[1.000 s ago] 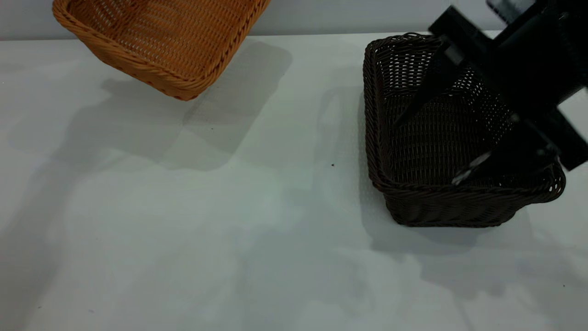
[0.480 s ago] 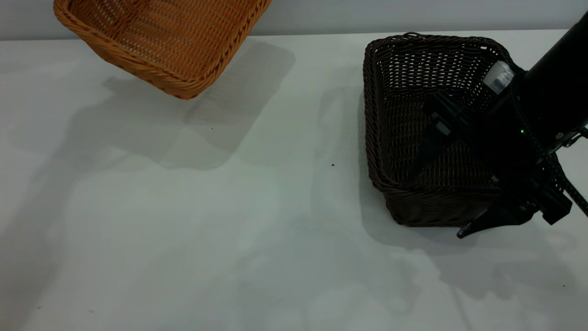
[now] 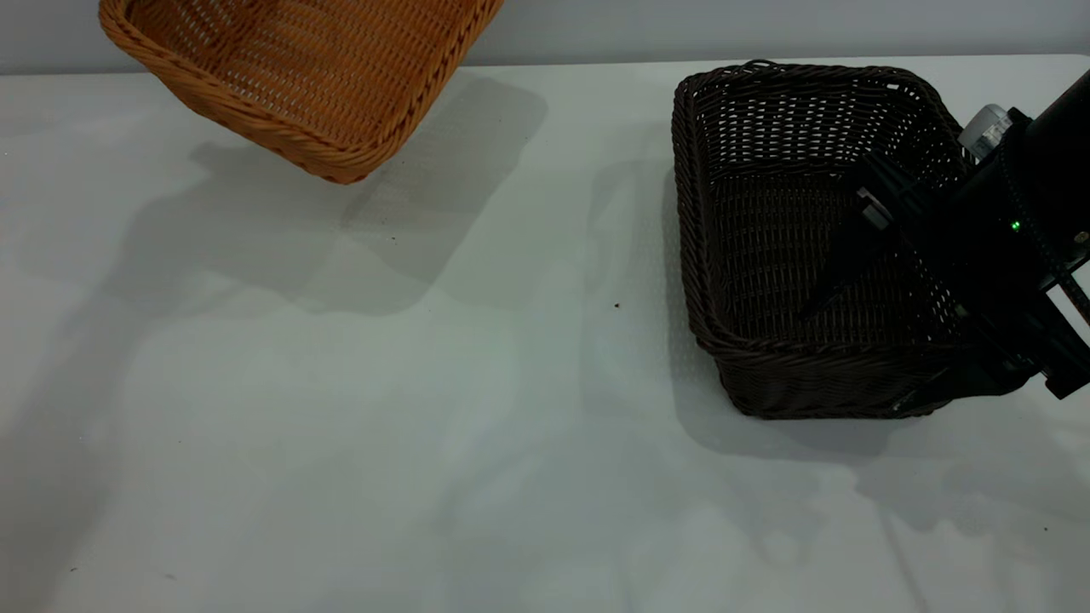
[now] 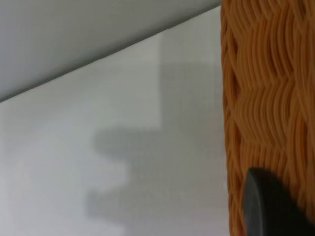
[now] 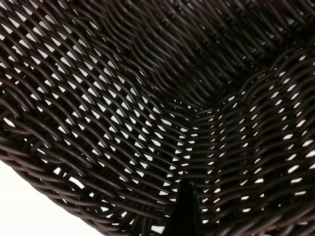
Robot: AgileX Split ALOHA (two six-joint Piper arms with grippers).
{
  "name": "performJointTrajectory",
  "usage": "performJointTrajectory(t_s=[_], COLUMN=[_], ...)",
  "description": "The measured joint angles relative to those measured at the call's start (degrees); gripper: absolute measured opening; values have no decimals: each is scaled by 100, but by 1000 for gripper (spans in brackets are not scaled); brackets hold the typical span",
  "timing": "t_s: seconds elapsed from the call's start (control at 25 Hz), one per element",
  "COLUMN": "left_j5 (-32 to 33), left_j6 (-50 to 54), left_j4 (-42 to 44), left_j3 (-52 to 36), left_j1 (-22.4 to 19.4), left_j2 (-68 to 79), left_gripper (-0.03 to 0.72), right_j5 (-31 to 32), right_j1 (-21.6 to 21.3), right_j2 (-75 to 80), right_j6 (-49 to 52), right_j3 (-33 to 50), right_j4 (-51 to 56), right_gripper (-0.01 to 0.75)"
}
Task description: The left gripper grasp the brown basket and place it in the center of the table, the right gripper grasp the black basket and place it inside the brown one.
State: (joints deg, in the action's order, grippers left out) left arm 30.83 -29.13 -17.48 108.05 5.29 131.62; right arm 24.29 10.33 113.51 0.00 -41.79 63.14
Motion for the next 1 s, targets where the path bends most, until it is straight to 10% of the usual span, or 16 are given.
performJointTrajectory(t_s=[0.32,1.0], left_j5=[-6,253], left_j6=[-2,-2], left_j4=[0,0], left_j3=[0,0], left_j1=[0,0], left_j2=[0,0], left_gripper=[78,78], right_j5=[-672,-2154], right_j1=[0,-47], right_j2=[4,4], right_j6=[0,-712], right_j3=[0,-7], right_j4=[36,112], right_gripper=[543,97])
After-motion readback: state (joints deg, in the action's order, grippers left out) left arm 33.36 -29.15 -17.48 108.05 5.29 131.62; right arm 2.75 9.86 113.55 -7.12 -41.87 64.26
